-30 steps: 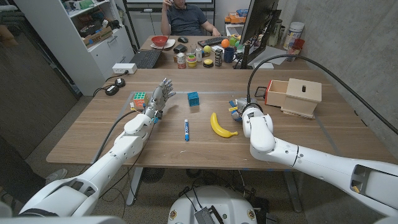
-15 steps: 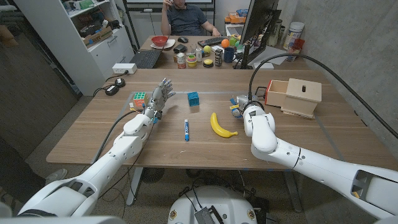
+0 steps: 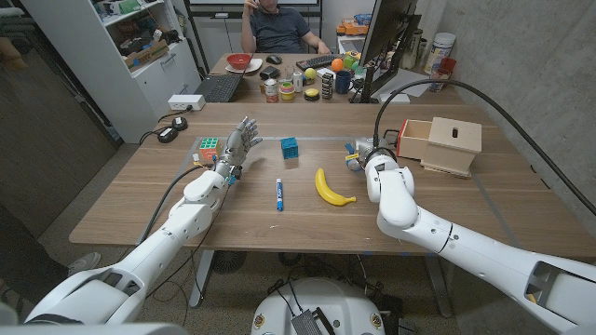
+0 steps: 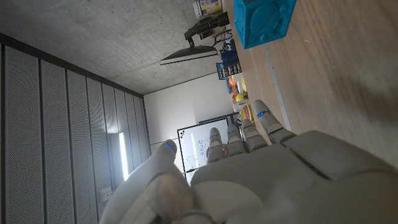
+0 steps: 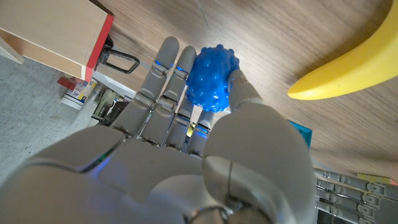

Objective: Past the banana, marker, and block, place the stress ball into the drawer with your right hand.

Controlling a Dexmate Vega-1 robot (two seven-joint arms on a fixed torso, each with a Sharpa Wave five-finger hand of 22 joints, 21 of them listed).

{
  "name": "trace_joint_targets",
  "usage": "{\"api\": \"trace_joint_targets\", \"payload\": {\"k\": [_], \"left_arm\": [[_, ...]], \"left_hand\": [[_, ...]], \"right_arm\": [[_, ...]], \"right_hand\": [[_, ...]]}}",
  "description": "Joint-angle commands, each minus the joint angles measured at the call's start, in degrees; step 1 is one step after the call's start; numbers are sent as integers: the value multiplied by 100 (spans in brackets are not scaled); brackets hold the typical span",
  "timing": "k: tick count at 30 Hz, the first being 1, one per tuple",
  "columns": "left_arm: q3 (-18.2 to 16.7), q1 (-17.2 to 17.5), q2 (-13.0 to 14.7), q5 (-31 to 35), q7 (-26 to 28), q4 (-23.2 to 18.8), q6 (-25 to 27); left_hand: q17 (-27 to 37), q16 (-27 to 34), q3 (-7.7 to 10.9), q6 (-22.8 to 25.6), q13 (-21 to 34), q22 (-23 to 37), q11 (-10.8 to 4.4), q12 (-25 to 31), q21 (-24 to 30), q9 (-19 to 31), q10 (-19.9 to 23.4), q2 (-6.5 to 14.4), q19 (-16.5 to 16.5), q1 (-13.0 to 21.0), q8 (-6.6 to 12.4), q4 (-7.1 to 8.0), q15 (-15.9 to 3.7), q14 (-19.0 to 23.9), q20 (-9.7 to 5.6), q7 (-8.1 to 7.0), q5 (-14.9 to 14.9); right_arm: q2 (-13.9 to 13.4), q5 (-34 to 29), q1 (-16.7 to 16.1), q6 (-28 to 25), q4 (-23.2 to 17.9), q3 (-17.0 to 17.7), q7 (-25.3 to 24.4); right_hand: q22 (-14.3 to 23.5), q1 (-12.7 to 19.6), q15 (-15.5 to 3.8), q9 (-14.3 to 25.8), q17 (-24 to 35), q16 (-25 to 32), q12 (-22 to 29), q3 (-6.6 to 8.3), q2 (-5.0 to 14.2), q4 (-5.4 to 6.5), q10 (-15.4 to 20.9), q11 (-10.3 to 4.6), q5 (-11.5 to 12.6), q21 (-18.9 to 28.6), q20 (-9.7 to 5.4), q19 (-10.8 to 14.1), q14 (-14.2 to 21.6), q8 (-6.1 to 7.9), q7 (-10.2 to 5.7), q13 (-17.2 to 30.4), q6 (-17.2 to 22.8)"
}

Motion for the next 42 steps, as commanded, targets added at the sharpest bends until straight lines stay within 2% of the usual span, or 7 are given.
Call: {"api": "trace_joint_targets", "payload": {"k": [1, 12, 27, 42], "left_arm": [[-11, -3, 1, -34, -60, 50, -20], [-1, -14, -11, -44, -115, 93, -34], [19, 27, -7, -74, -226, -1, -60], [2, 53, 22, -98, -256, -36, -63]], "left_hand": [[9, 27, -16, -5, 25, 34, 25, 29, -16, 16, 14, -3, 1, -20, 29, 1, 49, 20, 30, -27, 40], [9, 27, -22, -10, 25, 34, 23, 31, -23, 16, 19, -2, 2, -23, 27, 1, 52, 20, 30, -27, 44], [9, 26, -29, -4, 25, 34, 21, 29, -32, 16, 12, 0, 3, -26, 29, 2, 49, 17, 29, -27, 48], [8, 27, -38, -3, 25, 34, 38, 31, -43, 16, 16, 2, 4, -30, 29, 1, 49, 20, 30, -31, 54]], "right_arm": [[171, 215, -415, 302, -116, 644, -537], [168, 705, -533, 608, -179, 938, -1237], [148, 1209, -447, 915, -46, 1109, -1972], [151, 1319, -57, 850, 352, 1045, -2354]], "right_hand": [[6, 87, -404, 322, -8, -15, 44, -15, 140, 7, 86, 10, 3, 25, -697, 2, -27, 156, 435, 32, 773], [-1, 129, -401, 347, -18, -41, 36, -36, 147, 9, 104, 35, -6, 35, -706, 12, -43, 195, 458, 31, 764], [-15, 188, -399, 378, -41, -111, 31, -77, 122, 3, 137, 56, -18, 20, -721, -29, -139, 262, 487, 38, 791], [-27, 246, -401, 403, -46, -136, 26, -110, 118, 3, 175, 84, -26, -21, -724, -119, -168, 326, 493, 44, 830]]}}
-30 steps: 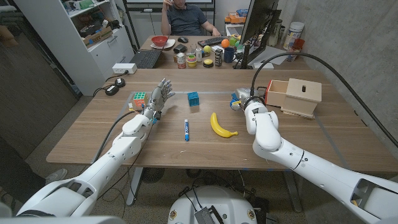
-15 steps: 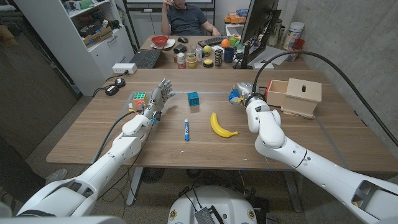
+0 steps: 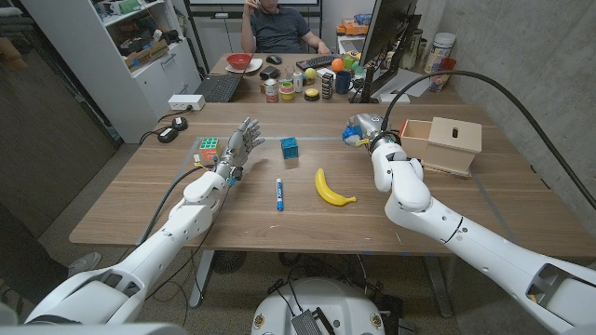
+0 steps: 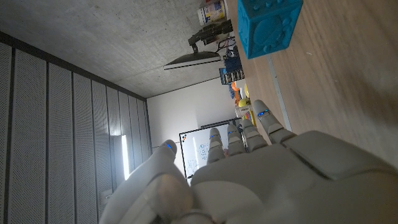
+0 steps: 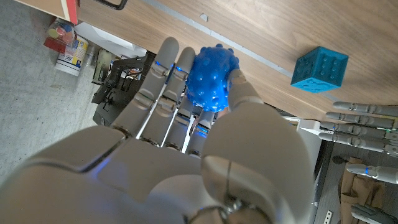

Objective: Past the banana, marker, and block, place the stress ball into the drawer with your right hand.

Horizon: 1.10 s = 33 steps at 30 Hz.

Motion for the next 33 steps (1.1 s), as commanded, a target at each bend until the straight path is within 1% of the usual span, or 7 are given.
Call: {"api": "trace_joint_targets", "payload": {"k": [1, 2, 12, 22, 26, 29, 33], "left_arm": [[-10, 23, 23, -24, -39, -25, -13], [-12, 23, 23, -27, -43, -21, -17], [-26, 35, 33, -30, -33, -24, -28], [-18, 76, 42, -57, -68, -105, -11], [-23, 97, 48, -79, -79, -135, 3], [-24, 109, 54, -88, -86, -139, 10], [-29, 127, 65, -93, -95, -138, 6]], "left_hand": [[8, 26, -23, -5, 25, 34, 34, 32, -27, 16, 18, 2, 4, -30, 28, -15, 49, 18, 30, -28, 55], [8, 26, -23, -4, 25, 34, 28, 32, -27, 16, 18, 2, 5, -30, 28, -15, 51, 19, 32, -30, 55], [7, 28, -30, 0, 25, 34, 16, 30, -34, 16, 13, 3, 8, -32, 30, -16, 50, 23, 31, -30, 59], [7, 26, -36, 7, 25, 35, 29, 35, -43, 16, 25, 3, 4, -34, 32, -17, 49, 18, 39, -23, 63], [7, 28, -38, 3, 25, 35, 20, 35, -45, 16, 27, 3, 4, -34, 30, -17, 49, 23, 38, -23, 65], [7, 28, -40, 1, 25, 35, 19, 35, -49, 16, 25, 3, 1, -35, 30, -17, 48, 23, 40, -21, 66], [7, 26, -42, 1, 25, 35, 14, 34, -50, 16, 24, 3, 3, -36, 30, -18, 51, 20, 42, -24, 67]], "right_arm": [[17, 159, 298, -9, 340, -7, -365], [16, 179, 319, -3, 368, -9, -390], [-9, 180, 509, -92, 525, -129, -467], [4, -66, 657, -360, 644, -277, -499], [47, -183, 696, -455, 783, -322, -631], [92, -259, 724, -547, 898, -346, -728], [110, -383, 829, -692, 1006, -416, -635]], "right_hand": [[-3, 152, -460, 398, 6, -40, 14, -29, 79, -3, 76, 33, 17, -31, -743, -30, -32, 306, 502, 16, 846], [-6, 156, -458, 403, 5, -45, 23, -37, 77, 0, 107, 64, 15, -43, -742, -55, -43, 316, 500, 19, 852], [-6, 170, -458, 417, 1, -70, 14, -67, 82, 17, 128, 80, 9, -67, -744, -106, -95, 353, 515, 26, 867], [1, 267, -468, 429, -8, -108, -8, -66, 107, -9, 127, 99, 12, -80, -760, -147, -182, 393, 530, 31, 892], [6, 306, -467, 435, -12, -125, -13, -63, 130, -12, 133, 77, 12, -82, -765, -165, -222, 412, 534, 37, 908], [14, 336, -466, 440, -13, -129, 10, -64, 160, -6, 210, 114, 10, -79, -768, -179, -239, 427, 553, 45, 915], [20, 366, -470, 443, -13, -131, 8, -63, 183, -6, 218, 103, 9, -75, -772, -186, -250, 436, 545, 51, 912]]}}
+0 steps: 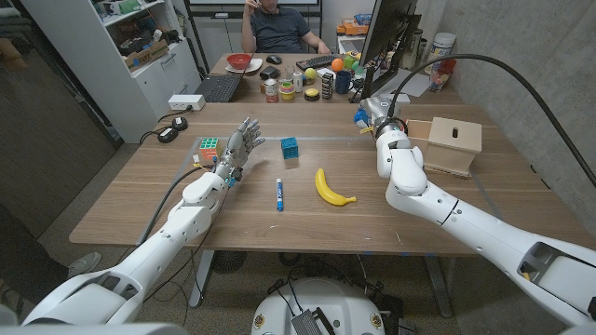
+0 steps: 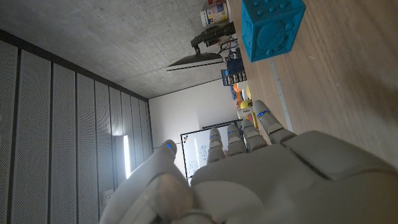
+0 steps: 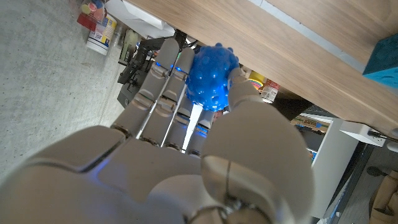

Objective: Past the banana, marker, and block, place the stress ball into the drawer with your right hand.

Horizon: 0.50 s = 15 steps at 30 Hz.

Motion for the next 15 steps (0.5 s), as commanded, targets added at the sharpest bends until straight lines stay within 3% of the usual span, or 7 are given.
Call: {"api": "trace_joint_targets", "payload": {"k": [1, 15], "left_arm": [[-13, 55, 27, -38, -35, -40, 31], [-48, 124, 72, -87, -86, -115, 8]], "left_hand": [[19, 25, -26, 2, 25, 35, 20, 33, -7, 16, 22, 2, 3, -36, 30, -1, 51, 17, 42, -24, 18], [19, 26, -36, 5, 25, 35, 17, 34, -18, 16, 24, 1, 0, -40, 30, -2, 49, 18, 46, -24, 23]], "right_arm": [[81, -340, 236, -373, 335, -174, -35], [59, -745, 608, -744, 563, -387, 668]], "right_hand": [[32, 315, -583, 432, 13, -25, 26, -15, 238, -6, 79, 14, 33, -8, -813, -23, -117, 434, 614, 29, 836], [42, 420, -573, 432, 2, -50, -17, -31, 257, -21, 42, 33, 24, -10, -813, -86, -182, 493, 647, 39, 915]]}}
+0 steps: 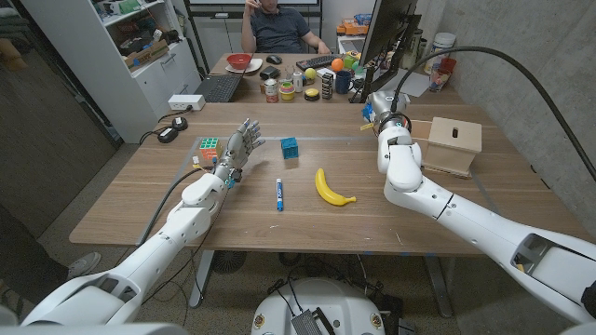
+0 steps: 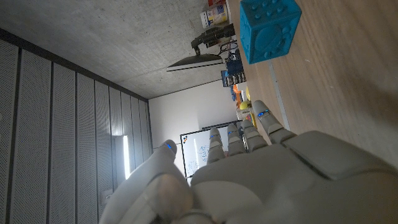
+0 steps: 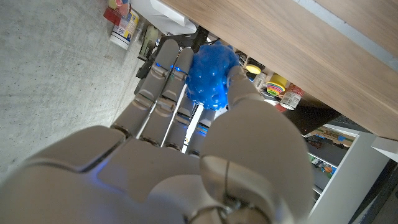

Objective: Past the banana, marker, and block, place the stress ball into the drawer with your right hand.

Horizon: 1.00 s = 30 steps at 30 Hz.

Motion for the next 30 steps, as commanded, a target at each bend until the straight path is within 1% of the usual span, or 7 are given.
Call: {"api": "trace_joint_targets", "payload": {"k": [1, 8, 15, 21, 26, 27, 30], "left_arm": [[-28, 60, 39, -48, -52, -68, 1], [-33, 87, 61, -75, -94, -109, 13], [-35, 101, 71, -78, -87, -137, 22], [-27, 106, 68, -75, -101, -115, 17], [-18, 104, 67, -61, -98, -113, 11], [-19, 105, 66, -59, -92, -118, 9], [-17, 107, 67, -59, -96, -131, 8]], "left_hand": [[19, 26, -21, 7, 25, 35, 18, 34, -18, 16, 23, 1, 4, -40, 31, 14, 29, 39, 43, -26, 24], [19, 25, -26, -5, 25, 35, 23, 31, -24, 16, 15, 0, 0, -42, 26, 15, 28, 38, 48, -22, 25], [18, 25, -32, -1, 25, 36, 19, 34, -28, 16, 23, -1, 3, -45, 28, 15, 32, 37, 55, -24, 28], [18, 24, -37, 6, 25, 36, 26, 32, -33, 16, 18, -1, 2, -48, 30, 16, 34, 34, 56, -23, 29], [18, 24, -41, 3, 25, 36, 43, 31, -37, 16, 16, -1, 4, -51, 29, 17, 34, 34, 53, -23, 31], [18, 24, -42, 3, 25, 36, 43, 32, -38, 16, 16, -1, 2, -51, 28, 17, 33, 33, 56, -22, 31], [18, 24, -45, 1, 25, 36, 43, 32, -40, 16, 17, -1, 3, -52, 28, 17, 31, 33, 57, -23, 32]], "right_arm": [[11, -370, 305, -380, 224, -178, 564], [23, -702, 457, -718, 345, -329, 1135], [93, -1206, 564, -1121, 540, -471, 1691], [181, -1512, 583, -1322, 682, -467, 2010], [272, -1810, 669, -1415, 860, -478, 2443], [299, -1869, 681, -1433, 901, -470, 2505], [364, -2035, 703, -1449, 1008, -440, 2644]], "right_hand": [[16, 303, -602, 428, -1, -54, -21, -20, 259, -3, 27, 23, 27, -9, -813, -50, -158, 496, 629, 5, 799], [20, 289, -590, 425, -9, -71, -39, -55, 249, 22, 26, 5, 19, -3, -802, -67, -201, 514, 628, 2, 818], [22, 281, -596, 429, -11, -75, -50, -83, 243, 39, 43, -25, 15, 4, -796, -74, -220, 540, 632, -5, 850], [20, 295, -601, 400, -17, -93, -74, -112, 231, 43, 41, -14, 15, 7, -798, -93, -270, 529, 594, -12, 828], [16, 431, -619, 351, -27, -125, -128, -105, 234, -12, -47, -83, 28, -18, -817, -181, -360, 503, 520, -3, 787], [16, 457, -618, 341, -29, -131, -140, -106, 235, -18, -68, -113, 31, -24, -816, -206, -378, 494, 498, 1, 770], [18, 527, -622, 319, -33, -143, -156, -108, 233, -37, -91, -130, 41, -39, -818, -263, -417, 484, 437, 9, 761]]}}
